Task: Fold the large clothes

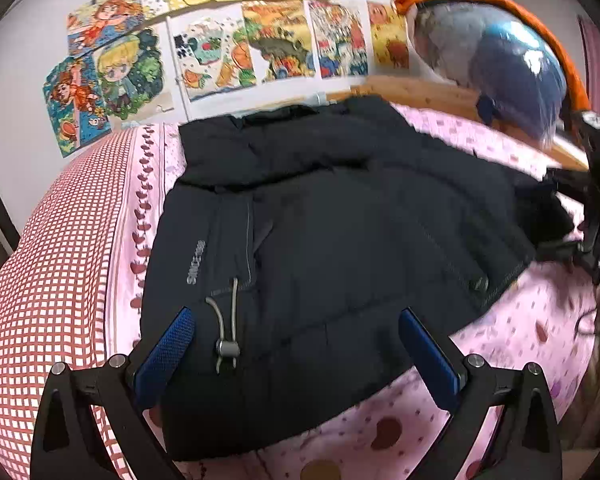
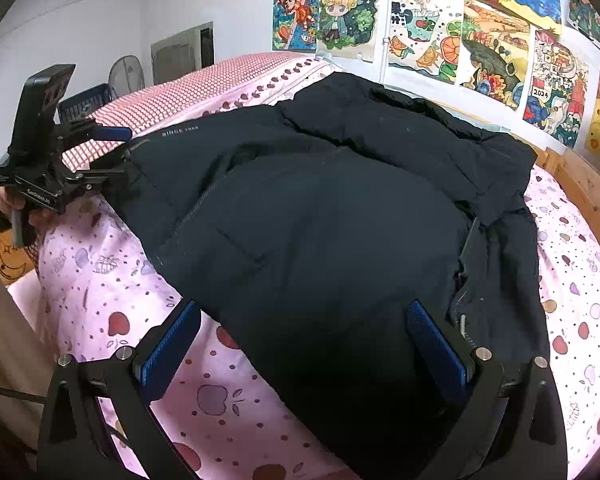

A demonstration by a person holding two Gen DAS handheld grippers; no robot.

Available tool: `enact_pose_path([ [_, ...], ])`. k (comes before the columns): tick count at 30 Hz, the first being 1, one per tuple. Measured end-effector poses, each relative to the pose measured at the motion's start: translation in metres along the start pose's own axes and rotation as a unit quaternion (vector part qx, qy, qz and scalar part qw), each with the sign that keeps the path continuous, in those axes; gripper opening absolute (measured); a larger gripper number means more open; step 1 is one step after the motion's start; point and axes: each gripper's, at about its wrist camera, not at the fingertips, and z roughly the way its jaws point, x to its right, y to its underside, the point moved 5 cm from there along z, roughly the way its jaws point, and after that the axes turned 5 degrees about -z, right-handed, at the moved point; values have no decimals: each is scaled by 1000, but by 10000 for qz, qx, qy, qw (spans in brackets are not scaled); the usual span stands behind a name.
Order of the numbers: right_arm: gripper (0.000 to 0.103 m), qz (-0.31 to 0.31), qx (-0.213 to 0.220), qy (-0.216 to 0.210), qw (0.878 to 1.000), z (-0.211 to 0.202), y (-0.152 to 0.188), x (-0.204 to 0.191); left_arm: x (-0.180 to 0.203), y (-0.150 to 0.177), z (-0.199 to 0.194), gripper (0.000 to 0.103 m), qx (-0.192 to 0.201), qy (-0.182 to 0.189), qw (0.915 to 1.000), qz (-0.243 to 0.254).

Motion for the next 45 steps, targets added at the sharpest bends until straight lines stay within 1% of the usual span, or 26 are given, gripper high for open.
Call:
enact_pose_path([
  [3, 101, -138, -71, 35, 9999, 3, 3, -5, 7, 7, 0, 103, -139, 34, 9994, 307],
  [5, 101, -246, -120, -4, 9996, 3, 4, -8, 13, 12, -1, 103, -230, 70, 9980, 580],
  [8, 101, -287, -174, 33, 9994, 2, 7, -8, 17, 19, 0, 103, -332, 58, 9958, 854],
  [10, 101, -253, -186, 27, 9995, 2, 10, -8, 17, 23, 2, 103, -398, -30, 9943, 993],
  [11, 101, -258, -205, 39, 9994, 2, 11, -9, 16, 25, 4, 103, -499, -52, 9937, 1003],
  [15, 101, -421, -262, 132, 9987, 2, 14, -12, 15, 30, 7, 103, -581, -121, 9915, 1160],
  [18, 101, -399, -283, 147, 9987, 3, 13, -11, 19, 33, 13, 103, -627, -286, 9883, 1358],
  [20, 101, -377, -297, 152, 9987, 5, 11, -8, 23, 36, 19, 103, -657, -484, 9854, 1492],
  [24, 101, -402, -319, 187, 9985, 4, 14, -9, 24, 39, 25, 103, -606, -604, 9868, 1378],
  [27, 101, -457, -342, 297, 9979, 2, 18, -7, 23, 38, 23, 103, -450, -791, 9870, 1324],
  [29, 101, -459, -310, 440, 9975, -2, 19, -5, 23, 37, 22, 103, -329, -908, 9867, 1304],
  [32, 101, -493, -298, 778, 9953, -5, 22, 0, 19, 30, 21, 103, -174, -1017, 9872, 1218],
  [33, 101, -515, -322, 816, 9948, -4, 23, 0, 17, 27, 19, 102, -108, -1063, 9874, 1166],
  [35, 101, -583, -373, 857, 9939, -3, 24, 0, 10, 19, 15, 99, 49, -1191, 9879, 995],
  [38, 101, -822, -451, 1000, 9906, -2, 25, -6, -1, 5, 9, 91, 232, -1210, 9901, 677],
  [40, 101, -976, -474, 1143, 9875, -3, 27, -8, -4, -4, 5, 85, 371, -1250, 9897, 594],
  [41, 101, -1029, -480, 1222, 9860, -4, 26, -9, -4, -7, 4, 84, 419, -1297, 9889, 588],
  [42, 101, -1053, -454, 1316, 9846, -5, 26, -10, -5, -10, 4, 78, 465, -1317, 9886, 564],
  [43, 101, -1052, -423, 1401, 9836, -6, 24, -9, -5, -14, 2, 68, 551, -1242, 9896, 470],
  [44, 101, -1000, -367, 1549, 9822, -8, 22, -7, -5, -19, 0, 64, 640, -1099, 9913, 334],
  [45, 101, -927, -342, 1605, 9821, -9, 21, -4, -5, -24, 0, 58, 700, -1028, 9920, 205],
])
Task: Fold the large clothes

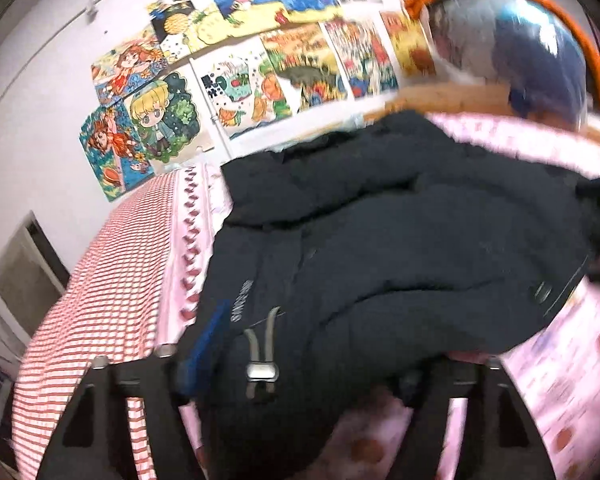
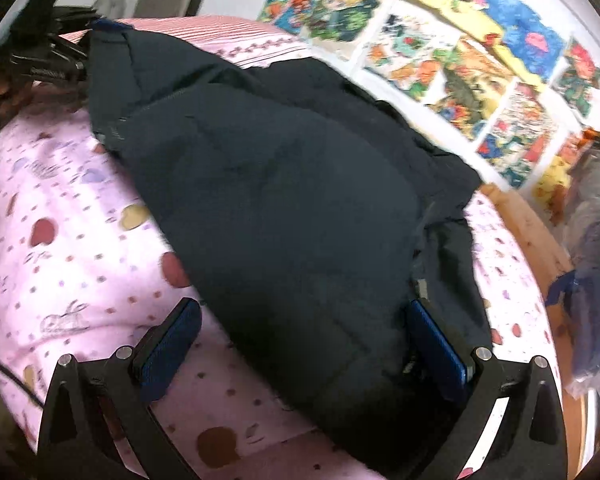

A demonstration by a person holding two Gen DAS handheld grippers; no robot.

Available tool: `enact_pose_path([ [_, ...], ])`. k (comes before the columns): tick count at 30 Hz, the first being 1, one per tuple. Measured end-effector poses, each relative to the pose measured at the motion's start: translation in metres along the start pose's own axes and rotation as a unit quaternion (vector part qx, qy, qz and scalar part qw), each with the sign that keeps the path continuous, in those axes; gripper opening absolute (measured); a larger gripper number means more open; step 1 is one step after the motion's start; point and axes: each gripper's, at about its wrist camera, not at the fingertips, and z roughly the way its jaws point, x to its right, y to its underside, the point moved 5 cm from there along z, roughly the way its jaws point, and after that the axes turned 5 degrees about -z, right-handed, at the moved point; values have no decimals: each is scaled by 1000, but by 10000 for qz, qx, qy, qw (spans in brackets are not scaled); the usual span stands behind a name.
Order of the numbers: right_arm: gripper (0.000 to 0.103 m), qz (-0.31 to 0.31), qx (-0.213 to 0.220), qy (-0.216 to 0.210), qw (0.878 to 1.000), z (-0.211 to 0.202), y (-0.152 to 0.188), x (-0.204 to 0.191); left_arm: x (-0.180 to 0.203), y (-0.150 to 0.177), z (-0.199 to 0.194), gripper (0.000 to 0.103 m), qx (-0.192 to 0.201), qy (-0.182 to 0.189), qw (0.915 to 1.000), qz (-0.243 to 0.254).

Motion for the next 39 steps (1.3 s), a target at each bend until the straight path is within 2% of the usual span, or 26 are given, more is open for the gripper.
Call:
enact_pose_path([
  [3, 101, 287, -19, -76, 9996, 1, 0, 6, -1, -13, 4, 48, 88, 109, 9996, -253],
  [5, 101, 203, -25, -69, 9998, 2, 2, 3, -2, -21, 8, 42, 79, 167, 9993, -331],
  [8, 101, -13, 14, 163, 9999, 0, 4, 0, -1, -32, 12, 33, 63, 224, 9993, -297],
  [10, 100, 128, 63, 344, 9993, -2, 4, 7, -1, -38, 13, 31, 21, 256, 9990, -360],
  [14, 75, 872, 307, 177, 9956, -10, 4, 31, -4, -40, 15, 31, -48, 320, 9974, -648],
  [15, 73, 921, 364, 200, 9949, -12, 3, 34, -3, -38, 15, 31, -54, 297, 9973, -667],
  [17, 57, 865, 529, 281, 9944, -13, -1, 38, -3, -37, 15, 31, -76, 252, 9973, -692],
  [18, 53, 866, 599, 314, 9939, -15, -5, 40, -4, -37, 16, 31, -89, 240, 9972, -707],
  [20, 34, 979, 778, 325, 9916, -18, -15, 49, -6, -40, 16, 31, -120, 193, 9968, -765],
  [23, 24, 1359, 1071, 199, 9847, -21, -32, 69, -9, -47, 18, 31, -163, 64, 9963, -838],
  [29, 15, 2045, 1572, -23, 9662, -10, -54, 110, -16, -61, 22, 30, -181, 51, 9947, -1011],
  [30, 14, 2111, 1647, -24, 9635, -9, -56, 114, -18, -64, 21, 27, -132, 58, 9946, -1031],
  [35, 10, 2212, 1846, -9, 9576, -5, -60, 120, -18, -74, 13, 14, -2, 153, 9934, -1133],
  [39, 9, 2042, 2116, 211, 9555, -20, -58, 115, -18, -78, -5, 11, 306, 195, 9911, -1282],
])
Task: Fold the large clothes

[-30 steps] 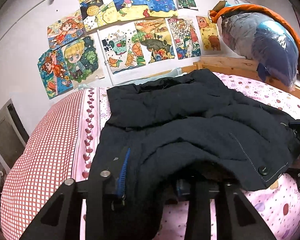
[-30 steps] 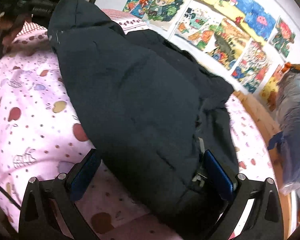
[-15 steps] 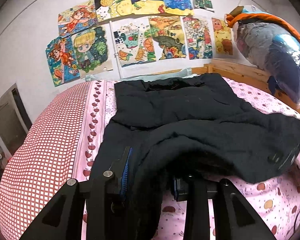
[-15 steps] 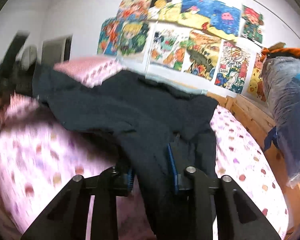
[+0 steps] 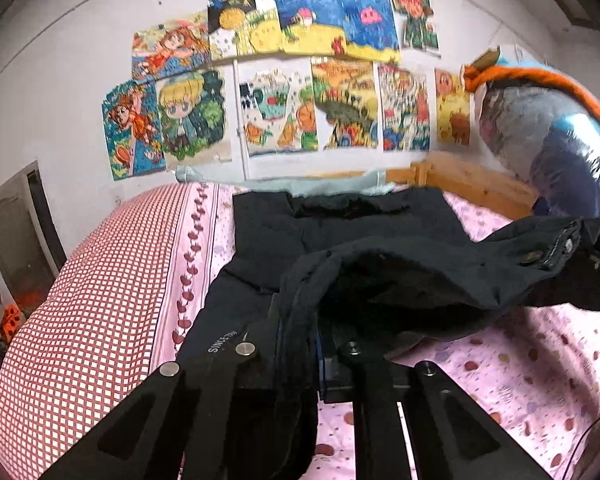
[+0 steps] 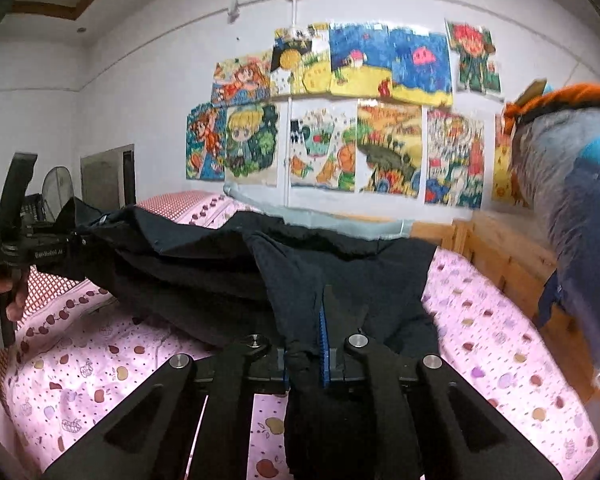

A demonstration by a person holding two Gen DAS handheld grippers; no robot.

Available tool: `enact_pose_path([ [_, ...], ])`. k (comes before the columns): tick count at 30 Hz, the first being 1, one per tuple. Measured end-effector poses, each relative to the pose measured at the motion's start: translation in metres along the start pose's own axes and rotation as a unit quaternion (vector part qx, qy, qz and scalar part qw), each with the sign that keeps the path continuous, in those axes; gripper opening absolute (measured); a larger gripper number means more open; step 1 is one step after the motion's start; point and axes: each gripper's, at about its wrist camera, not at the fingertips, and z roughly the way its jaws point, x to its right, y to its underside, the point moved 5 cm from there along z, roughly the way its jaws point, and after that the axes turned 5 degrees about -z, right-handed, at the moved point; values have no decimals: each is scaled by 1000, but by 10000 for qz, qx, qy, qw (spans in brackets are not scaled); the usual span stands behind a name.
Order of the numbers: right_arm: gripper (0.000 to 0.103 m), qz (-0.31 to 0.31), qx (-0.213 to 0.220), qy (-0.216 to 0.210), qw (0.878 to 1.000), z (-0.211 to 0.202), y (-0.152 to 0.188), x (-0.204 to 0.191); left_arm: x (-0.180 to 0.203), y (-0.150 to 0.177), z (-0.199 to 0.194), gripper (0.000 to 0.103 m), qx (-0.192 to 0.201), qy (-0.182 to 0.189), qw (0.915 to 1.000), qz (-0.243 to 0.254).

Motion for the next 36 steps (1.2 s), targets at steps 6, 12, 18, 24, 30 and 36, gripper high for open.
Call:
enact_pose_path([
  [6, 8, -197, 509, 141, 9984, -41, -10, -9, 7, -4, -40, 10, 331, 148, 9993, -39],
  [12, 8, -43, 1047, 213, 9943, -70, -45, 1, 27, -39, -74, 10, 681, 120, 9962, 535],
  [18, 8, -119, 904, 197, 9956, -11, -91, 31, 39, -102, -31, 10, 536, -215, 9960, 677],
  [24, 8, -277, 562, 297, 9976, 85, -130, 55, 42, -158, 53, 10, 544, -661, 9935, 749],
  [30, 8, -313, 115, 344, 9989, 191, -134, 67, 25, -165, 148, 10, 299, -578, 9966, 505],
  [36, 8, -620, -201, 441, 9969, 279, -110, 62, 5, -154, 230, 10, -157, -372, 9986, 340],
])
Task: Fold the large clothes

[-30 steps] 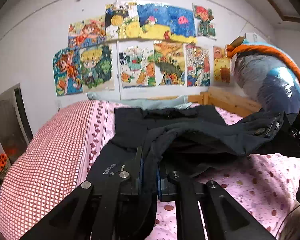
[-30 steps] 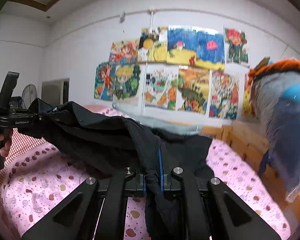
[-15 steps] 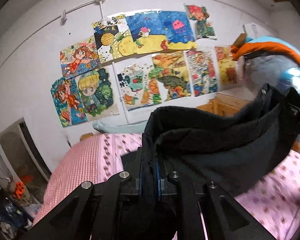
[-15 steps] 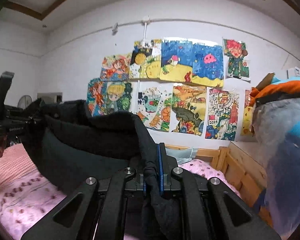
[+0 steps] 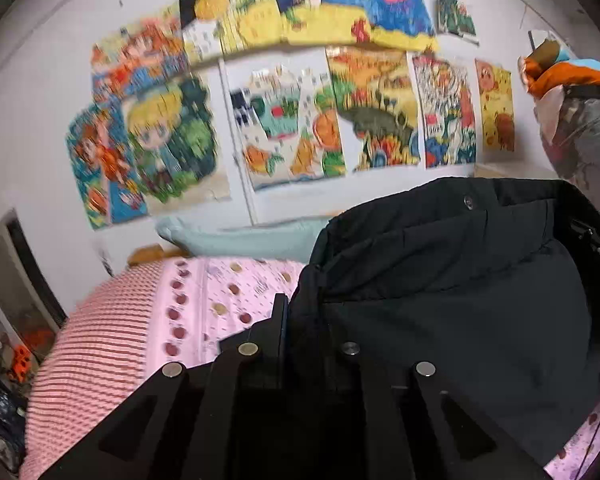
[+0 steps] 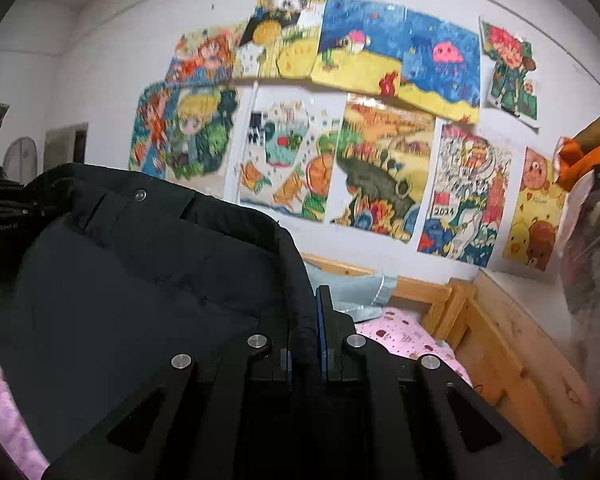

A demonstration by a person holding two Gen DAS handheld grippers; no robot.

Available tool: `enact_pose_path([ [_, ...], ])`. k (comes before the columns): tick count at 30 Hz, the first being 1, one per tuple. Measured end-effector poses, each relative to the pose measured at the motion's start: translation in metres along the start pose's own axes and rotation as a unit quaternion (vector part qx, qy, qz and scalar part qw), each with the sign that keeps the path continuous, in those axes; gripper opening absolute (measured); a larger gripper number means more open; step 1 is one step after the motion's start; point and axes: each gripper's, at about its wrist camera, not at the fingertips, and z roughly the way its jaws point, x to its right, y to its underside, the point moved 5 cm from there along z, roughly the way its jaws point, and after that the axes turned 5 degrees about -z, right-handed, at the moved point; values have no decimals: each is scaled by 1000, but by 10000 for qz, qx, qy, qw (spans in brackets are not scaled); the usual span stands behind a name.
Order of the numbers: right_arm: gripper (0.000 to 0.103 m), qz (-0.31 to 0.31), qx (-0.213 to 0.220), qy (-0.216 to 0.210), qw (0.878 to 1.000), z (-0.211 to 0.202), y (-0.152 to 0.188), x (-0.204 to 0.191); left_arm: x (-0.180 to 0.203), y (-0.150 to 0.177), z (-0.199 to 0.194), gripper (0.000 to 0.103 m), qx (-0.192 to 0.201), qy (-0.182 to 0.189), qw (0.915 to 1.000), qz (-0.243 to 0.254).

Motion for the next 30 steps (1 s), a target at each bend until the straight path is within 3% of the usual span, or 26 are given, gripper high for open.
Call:
enact_pose_path([
  [6, 9, 265, -559, 68, 9981, 61, 37, 2, 6, 22, 80, 15, -553, 290, 9973, -374],
  [9, 14, 519, -938, -323, 9937, 91, 59, 5, 9, 31, 95, 17, -682, 258, 9954, -617],
  [12, 36, 659, -950, -660, 9911, 101, 72, 8, 14, 32, 84, 26, -431, 184, 9972, -585],
  [14, 63, 726, -911, -779, 9901, 100, 77, 7, 13, 31, 69, 49, -140, 280, 9969, -724],
  [15, 66, 765, -883, -814, 9898, 99, 78, 7, 12, 29, 62, 81, -9, 347, 9960, -826],
  [16, 67, 799, -787, -838, 9901, 94, 77, 7, 9, 27, 53, 103, 206, 412, 9940, -994],
  [19, 80, 760, -453, -733, 9934, 74, 69, 10, 5, 23, 18, 103, 1036, 526, 9854, -1248],
  [22, 89, 372, -53, -539, 9978, 47, 53, 10, 18, 21, 6, 103, 1191, 550, 9882, -792],
  [25, 91, 152, 14, -590, 9981, 31, 42, 9, 34, 21, 6, 103, 1105, 721, 9903, -444],
  [30, 91, 186, -403, -1166, 9922, 27, 52, 0, 64, 33, 10, 103, 591, 1356, 9889, -152],
])
